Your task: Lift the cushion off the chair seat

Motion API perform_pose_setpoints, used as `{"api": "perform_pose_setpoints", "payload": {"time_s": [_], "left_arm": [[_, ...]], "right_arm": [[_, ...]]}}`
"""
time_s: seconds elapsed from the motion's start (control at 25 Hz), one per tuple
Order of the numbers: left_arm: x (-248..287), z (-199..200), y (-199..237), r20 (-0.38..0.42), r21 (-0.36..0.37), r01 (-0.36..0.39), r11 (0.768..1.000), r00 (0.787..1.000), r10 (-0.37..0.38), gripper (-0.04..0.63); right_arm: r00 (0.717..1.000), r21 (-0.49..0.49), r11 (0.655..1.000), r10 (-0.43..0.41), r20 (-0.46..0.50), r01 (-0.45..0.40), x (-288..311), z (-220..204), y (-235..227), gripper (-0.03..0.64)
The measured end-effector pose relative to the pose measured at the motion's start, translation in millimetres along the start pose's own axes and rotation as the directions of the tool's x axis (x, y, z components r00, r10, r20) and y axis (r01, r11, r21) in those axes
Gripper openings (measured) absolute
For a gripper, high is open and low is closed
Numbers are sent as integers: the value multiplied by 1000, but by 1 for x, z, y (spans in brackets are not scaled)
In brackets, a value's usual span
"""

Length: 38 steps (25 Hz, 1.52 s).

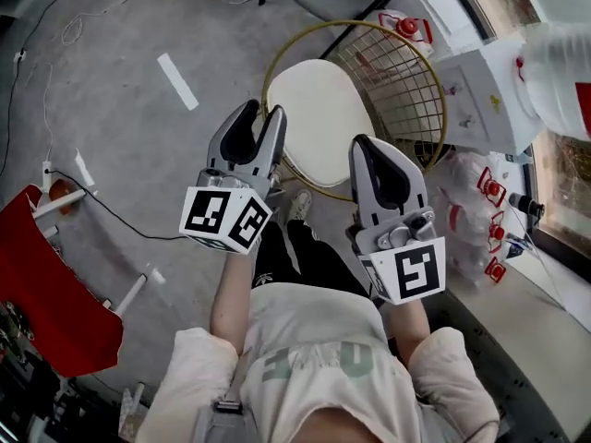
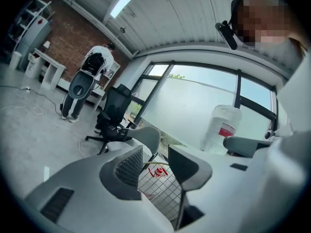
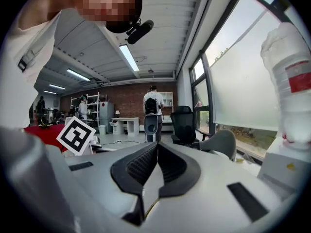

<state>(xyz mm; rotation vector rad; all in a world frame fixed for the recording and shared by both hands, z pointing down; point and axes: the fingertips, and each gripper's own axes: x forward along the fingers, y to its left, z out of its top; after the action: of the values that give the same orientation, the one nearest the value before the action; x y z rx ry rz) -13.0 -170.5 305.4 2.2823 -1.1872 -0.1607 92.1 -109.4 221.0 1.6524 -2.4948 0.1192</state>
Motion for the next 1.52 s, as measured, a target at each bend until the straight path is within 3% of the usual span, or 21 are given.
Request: {"api": "perform_pose_setpoints", "payload": {"time_s": [0.16, 0.32, 0.44, 0.56, 0.76, 0.88, 1.04, 1.2, 1.52], "left_arm": [[0, -51, 58, -7, -103, -35, 994, 999, 34, 184], [3, -143, 104, -132, -263, -50, 963, 991, 15, 246], [5, -216, 124, -221, -414, -44, 909, 974, -53, 261], [11, -274, 144, -257, -509, -49, 859, 961, -98, 262], [15, -338, 155, -257, -671, -65, 738, 955, -150, 262], [17, -363, 156, -280, -717, -85, 692, 944, -173, 262], [23, -384, 158, -316, -733, -114, 671, 930, -187, 262], [27, -395, 157, -345, -728, -122, 674, 916, -207, 262], [35, -403, 139, -348, -747, -98, 657, 900, -261, 262]], "right_arm": [[996, 18, 998, 69, -55, -68, 27, -46, 26, 17], [983, 40, 992, 127, -130, -123, 43, -93, 41, 17], [966, 104, 983, 170, -193, -152, 43, -130, 54, 17], [949, 130, 976, 202, -243, -174, 42, -165, 66, 17], [921, 152, 962, 264, -286, -229, 39, -197, 83, 17], [912, 165, 955, 286, -293, -246, 40, -206, 89, 17], [910, 177, 952, 294, -293, -251, 39, -210, 91, 17], [913, 184, 953, 287, -291, -241, 38, -211, 90, 17], [915, 202, 954, 273, -296, -220, 37, -217, 89, 17]]}}
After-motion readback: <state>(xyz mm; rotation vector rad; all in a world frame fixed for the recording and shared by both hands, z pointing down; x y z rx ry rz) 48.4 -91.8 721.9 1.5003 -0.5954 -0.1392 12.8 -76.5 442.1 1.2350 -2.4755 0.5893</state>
